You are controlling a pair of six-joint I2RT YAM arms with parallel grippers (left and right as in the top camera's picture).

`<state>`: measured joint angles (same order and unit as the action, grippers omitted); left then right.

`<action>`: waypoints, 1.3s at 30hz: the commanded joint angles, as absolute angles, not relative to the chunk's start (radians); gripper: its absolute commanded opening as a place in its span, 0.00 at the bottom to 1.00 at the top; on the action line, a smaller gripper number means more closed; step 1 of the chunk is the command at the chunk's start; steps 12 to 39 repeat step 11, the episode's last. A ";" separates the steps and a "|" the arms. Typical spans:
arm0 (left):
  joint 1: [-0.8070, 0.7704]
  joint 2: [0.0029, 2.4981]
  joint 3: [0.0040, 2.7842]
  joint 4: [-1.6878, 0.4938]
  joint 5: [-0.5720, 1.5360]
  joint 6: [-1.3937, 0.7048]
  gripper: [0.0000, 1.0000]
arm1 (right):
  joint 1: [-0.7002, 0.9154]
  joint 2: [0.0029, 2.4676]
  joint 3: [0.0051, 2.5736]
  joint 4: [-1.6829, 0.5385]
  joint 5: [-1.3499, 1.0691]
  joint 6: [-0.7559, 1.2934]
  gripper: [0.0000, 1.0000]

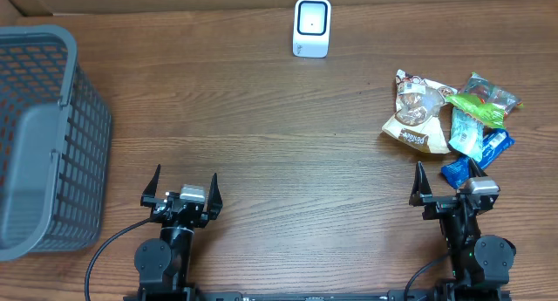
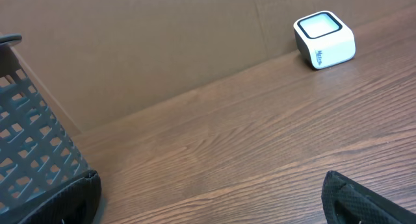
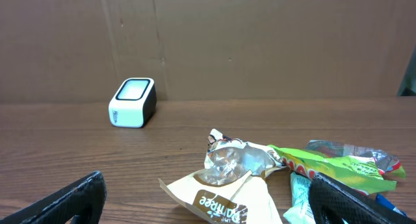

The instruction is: Scan the item barcode

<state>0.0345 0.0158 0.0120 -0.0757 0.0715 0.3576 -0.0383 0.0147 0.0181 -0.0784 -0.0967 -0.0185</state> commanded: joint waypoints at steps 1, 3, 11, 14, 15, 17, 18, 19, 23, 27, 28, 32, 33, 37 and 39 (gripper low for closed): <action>0.039 0.004 0.006 -0.074 0.070 0.352 1.00 | -0.034 0.004 0.008 -0.073 -0.090 -0.018 1.00; 0.039 0.004 0.006 -0.074 0.070 0.352 1.00 | -0.034 0.004 0.008 -0.074 -0.091 -0.018 1.00; 0.039 0.004 0.006 -0.074 0.070 0.352 1.00 | -0.034 0.004 0.008 -0.074 -0.091 -0.018 1.00; 0.039 0.004 0.006 -0.074 0.070 0.352 1.00 | -0.034 0.004 0.008 -0.074 -0.091 -0.018 1.00; 0.039 0.004 0.006 -0.074 0.070 0.352 1.00 | -0.034 0.004 0.008 -0.074 -0.091 -0.018 1.00; 0.039 0.004 0.006 -0.074 0.070 0.352 1.00 | -0.034 0.004 0.008 -0.074 -0.091 -0.018 1.00; 0.039 0.004 0.006 -0.074 0.070 0.352 1.00 | -0.034 0.004 0.008 -0.074 -0.091 -0.018 1.00; 0.039 0.004 0.006 -0.074 0.070 0.352 1.00 | -0.034 0.004 0.008 -0.074 -0.091 -0.018 1.00; 0.039 0.004 0.006 -0.074 0.070 0.352 1.00 | -0.034 0.004 0.008 -0.074 -0.091 -0.018 1.00; 0.039 0.004 0.006 -0.074 0.070 0.352 1.00 | -0.034 0.004 0.008 -0.074 -0.091 -0.018 1.00; 0.039 0.004 0.006 -0.074 0.070 0.352 1.00 | -0.034 0.004 0.008 -0.074 -0.091 -0.018 1.00; 0.039 0.004 0.006 -0.074 0.070 0.352 1.00 | -0.034 0.004 0.008 -0.074 -0.091 -0.018 1.00; 0.039 0.004 0.006 -0.074 0.070 0.352 1.00 | -0.034 0.004 0.008 -0.074 -0.091 -0.018 1.00; 0.039 0.004 0.006 -0.074 0.070 0.352 1.00 | -0.034 0.004 0.008 -0.074 -0.091 -0.018 1.00; 0.039 0.004 0.006 -0.074 0.070 0.352 1.00 | -0.034 0.004 0.008 -0.074 -0.091 -0.018 1.00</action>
